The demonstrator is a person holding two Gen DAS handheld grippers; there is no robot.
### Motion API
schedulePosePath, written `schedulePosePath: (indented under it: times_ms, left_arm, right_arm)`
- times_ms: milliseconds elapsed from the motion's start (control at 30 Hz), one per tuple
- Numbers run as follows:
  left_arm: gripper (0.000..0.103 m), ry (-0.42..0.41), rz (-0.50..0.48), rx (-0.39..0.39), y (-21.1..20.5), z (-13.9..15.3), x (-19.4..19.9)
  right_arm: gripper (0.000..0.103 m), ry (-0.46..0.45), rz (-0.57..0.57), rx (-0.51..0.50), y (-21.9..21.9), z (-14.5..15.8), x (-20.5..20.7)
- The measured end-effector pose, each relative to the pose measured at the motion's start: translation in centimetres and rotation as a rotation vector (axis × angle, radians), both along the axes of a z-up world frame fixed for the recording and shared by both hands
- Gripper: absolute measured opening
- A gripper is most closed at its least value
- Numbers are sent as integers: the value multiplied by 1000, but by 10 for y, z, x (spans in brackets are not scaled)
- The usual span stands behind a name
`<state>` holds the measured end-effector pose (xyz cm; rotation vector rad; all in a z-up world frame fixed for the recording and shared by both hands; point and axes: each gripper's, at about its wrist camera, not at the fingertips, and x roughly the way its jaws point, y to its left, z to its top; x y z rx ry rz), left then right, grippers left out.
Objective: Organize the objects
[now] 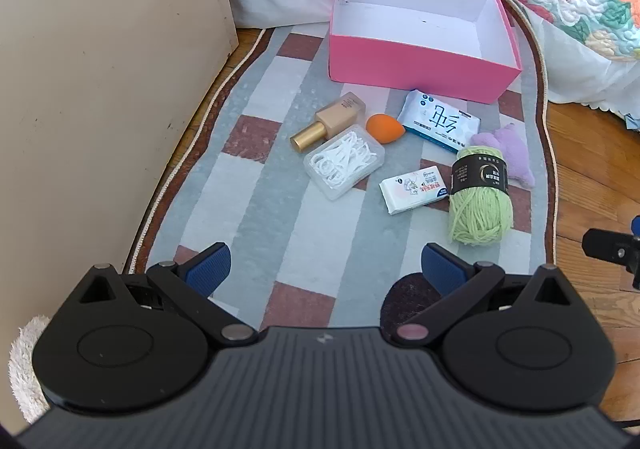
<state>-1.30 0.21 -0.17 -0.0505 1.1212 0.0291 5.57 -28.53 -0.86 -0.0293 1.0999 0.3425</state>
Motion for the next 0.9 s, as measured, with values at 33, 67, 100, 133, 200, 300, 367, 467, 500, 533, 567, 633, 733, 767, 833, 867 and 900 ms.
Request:
schedulePosePath:
  times_ms: [33, 67, 100, 133, 200, 300, 367, 467, 500, 533, 567, 633, 733, 767, 833, 867, 900]
  left_arm:
    - [103, -1, 0, 0, 0, 0, 0]
    - [103, -2, 1, 0, 0, 1, -1]
    - [103, -3, 4, -1, 0, 1, -1]
    - [103, -3, 6, -2, 0, 1, -1]
    - [103, -4, 9, -5, 0, 2, -2]
    - [103, -4, 11, -6, 0, 2, -3]
    - [103, -1, 11, -5, 0, 2, -3]
    - [103, 4, 13, -9, -1, 3, -4]
    - [103, 7, 15, -12, -1, 3, -4]
    - [103, 14, 17, -14, 0, 4, -3]
    - [103, 27, 20, -18, 0, 4, -2]
    - [103, 42, 30, -30, 1, 4, -1]
    - [103, 45, 29, -38, 1, 5, -2]
    - [103, 47, 25, -41, 0, 5, -2]
    - [103, 43, 15, -46, 0, 5, -2]
    - [103, 41, 13, -43, -1, 6, -2]
    - [103, 39, 11, -39, -2, 7, -2]
  right_arm:
    - [100, 0, 2, 2, 0, 1, 0]
    - [100, 1, 4, 4, 0, 1, 0]
    - [100, 2, 3, 4, 0, 1, 0]
    - [100, -1, 3, 1, 1, 1, 0]
    - [100, -3, 6, -4, 1, 2, -2]
    - [100, -2, 9, -8, 1, 3, -2]
    - [100, -5, 10, -16, 1, 3, -3]
    - [100, -6, 9, -20, 1, 4, -3]
    - [100, -9, 9, -22, 1, 5, -3]
    - [100, -11, 10, -25, 1, 5, -3]
    - [100, -13, 12, -27, 1, 6, -3]
    - [100, -15, 15, -30, 1, 7, -3]
    - [100, -23, 23, -35, 3, 9, -4]
    - [100, -29, 24, -41, 3, 10, -5]
    - [100, -37, 21, -48, 3, 11, -5]
    - [100, -36, 22, -48, 4, 11, -6]
    - [100, -34, 23, -48, 4, 11, -6]
